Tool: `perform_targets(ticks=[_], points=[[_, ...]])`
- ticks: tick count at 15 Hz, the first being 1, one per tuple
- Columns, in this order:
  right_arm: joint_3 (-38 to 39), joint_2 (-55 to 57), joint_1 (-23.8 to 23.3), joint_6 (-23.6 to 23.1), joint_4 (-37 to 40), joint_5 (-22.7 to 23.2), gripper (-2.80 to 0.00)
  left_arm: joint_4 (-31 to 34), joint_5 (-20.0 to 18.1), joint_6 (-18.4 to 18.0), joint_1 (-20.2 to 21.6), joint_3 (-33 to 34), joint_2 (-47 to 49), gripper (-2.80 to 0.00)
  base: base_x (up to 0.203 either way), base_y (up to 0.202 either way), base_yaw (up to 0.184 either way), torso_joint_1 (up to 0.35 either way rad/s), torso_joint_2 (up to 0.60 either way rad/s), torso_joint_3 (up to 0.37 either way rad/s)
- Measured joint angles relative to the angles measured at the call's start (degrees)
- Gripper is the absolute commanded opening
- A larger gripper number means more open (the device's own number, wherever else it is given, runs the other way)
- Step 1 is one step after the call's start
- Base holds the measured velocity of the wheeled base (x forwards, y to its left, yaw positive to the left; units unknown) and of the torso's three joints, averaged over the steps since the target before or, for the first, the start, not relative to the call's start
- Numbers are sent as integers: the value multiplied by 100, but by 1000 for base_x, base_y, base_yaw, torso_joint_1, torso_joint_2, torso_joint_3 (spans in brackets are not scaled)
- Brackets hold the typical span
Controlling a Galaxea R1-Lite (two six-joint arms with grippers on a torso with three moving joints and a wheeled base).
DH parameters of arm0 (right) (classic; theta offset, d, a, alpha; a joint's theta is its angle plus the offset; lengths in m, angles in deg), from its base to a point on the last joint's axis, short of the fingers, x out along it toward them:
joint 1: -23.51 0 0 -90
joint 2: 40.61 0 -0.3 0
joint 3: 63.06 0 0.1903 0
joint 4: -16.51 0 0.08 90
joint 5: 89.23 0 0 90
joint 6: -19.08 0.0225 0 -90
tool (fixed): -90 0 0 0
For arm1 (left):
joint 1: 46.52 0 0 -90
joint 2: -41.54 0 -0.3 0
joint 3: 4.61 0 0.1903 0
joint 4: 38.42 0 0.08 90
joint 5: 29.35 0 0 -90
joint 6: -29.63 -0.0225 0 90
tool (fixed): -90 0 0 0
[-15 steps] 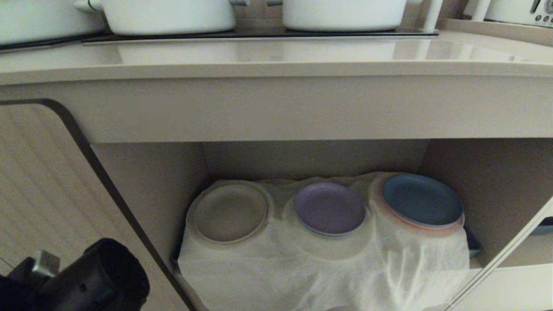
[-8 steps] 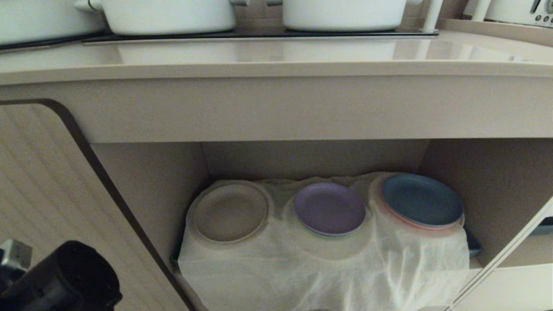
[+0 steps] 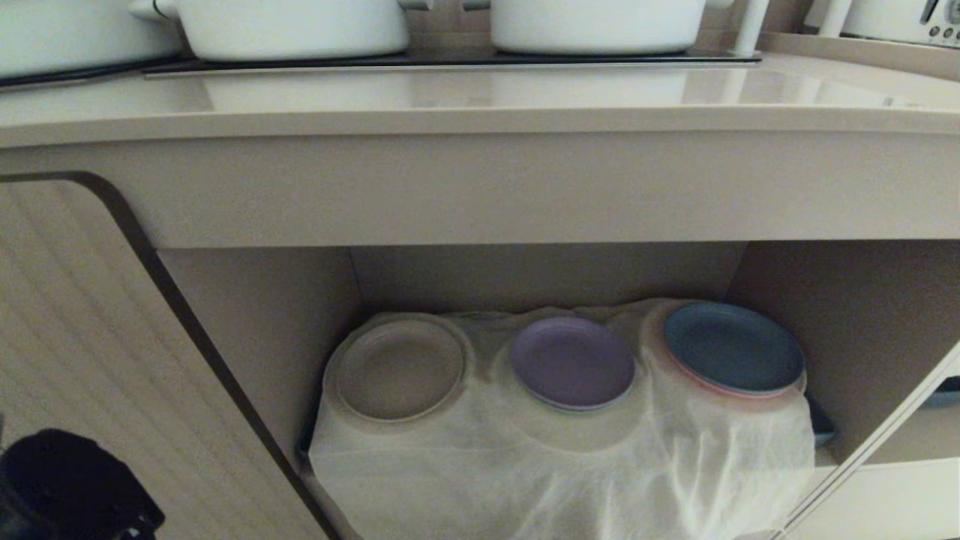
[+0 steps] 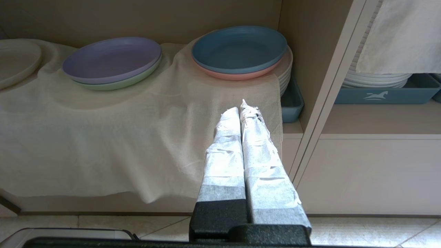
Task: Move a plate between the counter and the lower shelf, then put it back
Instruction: Pick up the plate in the cupboard
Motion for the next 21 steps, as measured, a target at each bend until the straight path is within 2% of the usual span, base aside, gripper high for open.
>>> perform_targets(ticks=[2,3,6,7,11,13,16,18,21], points=[[0,0,0,3,0,-2,-280,-356,-86,-745,464,1,-262,-280,0,0,0,0,0,0],[0,0,0,2,2,-1,-280,-666,-250,-1280,832,1,-440,-280,0,0,0,0,0,0],[0,0,-2,6,1,-1,-280,-1638,-1165,-2988,1858,41,-1022,-280,0,0,0,0,0,0],[0,0,0,1,0,-1,-280,-1781,-1465,-3394,2125,55,-1188,-280,0,0,0,0,0,0],[0,0,-2,-2,0,1,-280,-1871,-2663,-4499,2970,111,-1797,-280,0,0,0,0,0,0],[0,0,0,-1,2,-1,-280,-1975,-3487,-5194,3461,229,-2227,-280,0,0,0,0,0,0],[0,0,0,3,0,-2,-280,-2002,-4395,-5941,3832,491,-2947,-280,0,0,0,0,0,0],[0,0,0,1,0,-1,-280,-1974,-4725,-6275,3953,695,-3453,-280,0,0,0,0,0,0],[0,0,0,0,0,-1,-280,-1854,-5472,-6804,4228,1112,-4331,-280,0,0,0,0,0,0]])
